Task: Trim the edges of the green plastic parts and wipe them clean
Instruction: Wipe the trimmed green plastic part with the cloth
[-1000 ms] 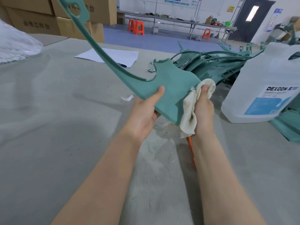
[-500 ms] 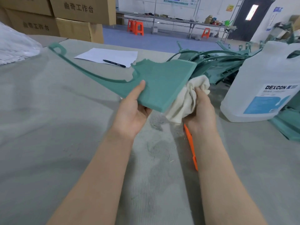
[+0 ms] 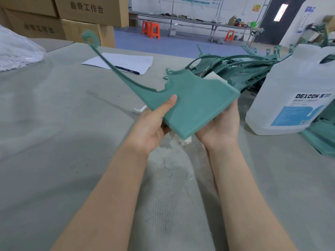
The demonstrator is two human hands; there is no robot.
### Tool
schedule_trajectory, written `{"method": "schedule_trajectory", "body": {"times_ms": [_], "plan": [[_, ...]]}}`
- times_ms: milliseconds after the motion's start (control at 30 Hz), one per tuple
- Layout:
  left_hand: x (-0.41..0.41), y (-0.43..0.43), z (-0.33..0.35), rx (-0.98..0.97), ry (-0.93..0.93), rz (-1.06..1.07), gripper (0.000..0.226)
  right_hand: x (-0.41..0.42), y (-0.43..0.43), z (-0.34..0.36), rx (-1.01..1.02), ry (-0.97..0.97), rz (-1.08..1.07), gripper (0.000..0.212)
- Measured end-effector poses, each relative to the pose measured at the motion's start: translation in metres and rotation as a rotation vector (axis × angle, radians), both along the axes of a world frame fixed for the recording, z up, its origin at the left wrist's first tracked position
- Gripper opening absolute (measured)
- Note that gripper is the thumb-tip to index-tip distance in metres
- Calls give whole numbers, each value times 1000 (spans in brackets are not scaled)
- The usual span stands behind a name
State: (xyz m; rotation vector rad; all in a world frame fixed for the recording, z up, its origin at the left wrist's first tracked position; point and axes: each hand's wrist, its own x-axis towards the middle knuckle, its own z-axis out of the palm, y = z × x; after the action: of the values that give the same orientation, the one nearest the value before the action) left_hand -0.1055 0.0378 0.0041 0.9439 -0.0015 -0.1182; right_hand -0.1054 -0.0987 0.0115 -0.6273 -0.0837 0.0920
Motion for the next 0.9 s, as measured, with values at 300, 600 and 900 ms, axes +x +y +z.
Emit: {"method": "schedule_trajectory", "body": {"times_ms": [300, 600, 900], "plan": [[2, 5, 0, 56, 1, 275, 38, -6, 14, 8, -341, -115, -64, 29], [-5, 2, 10, -98, -109, 184, 33, -5, 17, 5, -260, -117, -179, 32], [-13, -9, 7, -180, -50, -283, 47, -5, 14, 8, -314, 31, -276, 40]]}}
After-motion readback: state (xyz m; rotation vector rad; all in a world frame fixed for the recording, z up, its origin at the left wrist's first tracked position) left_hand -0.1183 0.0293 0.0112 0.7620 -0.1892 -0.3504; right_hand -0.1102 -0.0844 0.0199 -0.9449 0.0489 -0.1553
